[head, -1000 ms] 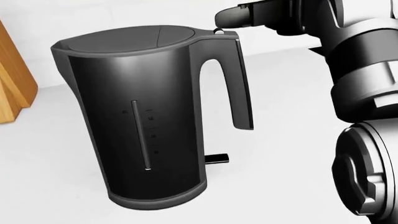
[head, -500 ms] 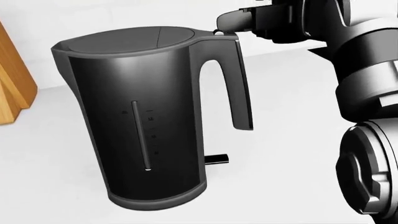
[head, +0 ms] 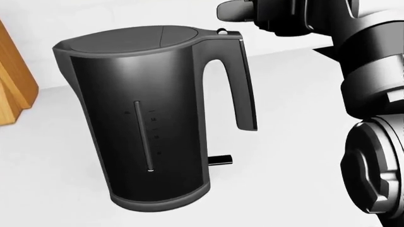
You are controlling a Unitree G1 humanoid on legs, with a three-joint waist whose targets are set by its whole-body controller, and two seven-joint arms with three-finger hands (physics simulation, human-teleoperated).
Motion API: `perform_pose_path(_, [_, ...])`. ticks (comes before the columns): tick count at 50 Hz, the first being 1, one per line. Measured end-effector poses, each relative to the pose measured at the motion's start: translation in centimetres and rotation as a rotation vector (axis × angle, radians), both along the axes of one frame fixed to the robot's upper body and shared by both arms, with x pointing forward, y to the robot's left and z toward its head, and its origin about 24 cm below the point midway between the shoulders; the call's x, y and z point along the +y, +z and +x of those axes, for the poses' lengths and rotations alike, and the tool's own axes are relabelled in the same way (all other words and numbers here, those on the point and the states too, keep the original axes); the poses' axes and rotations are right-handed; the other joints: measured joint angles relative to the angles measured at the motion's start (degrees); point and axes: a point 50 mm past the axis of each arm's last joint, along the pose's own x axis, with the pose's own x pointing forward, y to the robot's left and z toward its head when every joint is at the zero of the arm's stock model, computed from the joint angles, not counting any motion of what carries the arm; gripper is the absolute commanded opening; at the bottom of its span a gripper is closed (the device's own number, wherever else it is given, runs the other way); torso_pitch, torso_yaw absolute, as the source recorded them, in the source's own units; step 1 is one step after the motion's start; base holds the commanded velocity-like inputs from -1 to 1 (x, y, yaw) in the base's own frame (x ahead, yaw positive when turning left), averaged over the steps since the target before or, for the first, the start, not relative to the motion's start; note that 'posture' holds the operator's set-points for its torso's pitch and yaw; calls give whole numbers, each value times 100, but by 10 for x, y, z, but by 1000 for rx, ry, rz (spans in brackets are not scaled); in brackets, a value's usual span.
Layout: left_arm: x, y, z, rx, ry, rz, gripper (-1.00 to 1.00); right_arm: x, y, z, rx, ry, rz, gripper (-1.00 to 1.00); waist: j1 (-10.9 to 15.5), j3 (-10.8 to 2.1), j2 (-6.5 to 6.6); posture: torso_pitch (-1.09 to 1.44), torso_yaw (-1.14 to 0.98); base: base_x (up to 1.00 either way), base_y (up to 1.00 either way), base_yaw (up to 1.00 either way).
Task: Press the button to open the lid of the electric kettle.
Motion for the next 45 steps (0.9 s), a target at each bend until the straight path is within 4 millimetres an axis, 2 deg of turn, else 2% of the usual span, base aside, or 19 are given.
perform_pose_path(45, [0,-1,-1,1,2,0,100,1,-3,1,-18,-13,-3,100,3,-7,-8,-41,0,0,0,0])
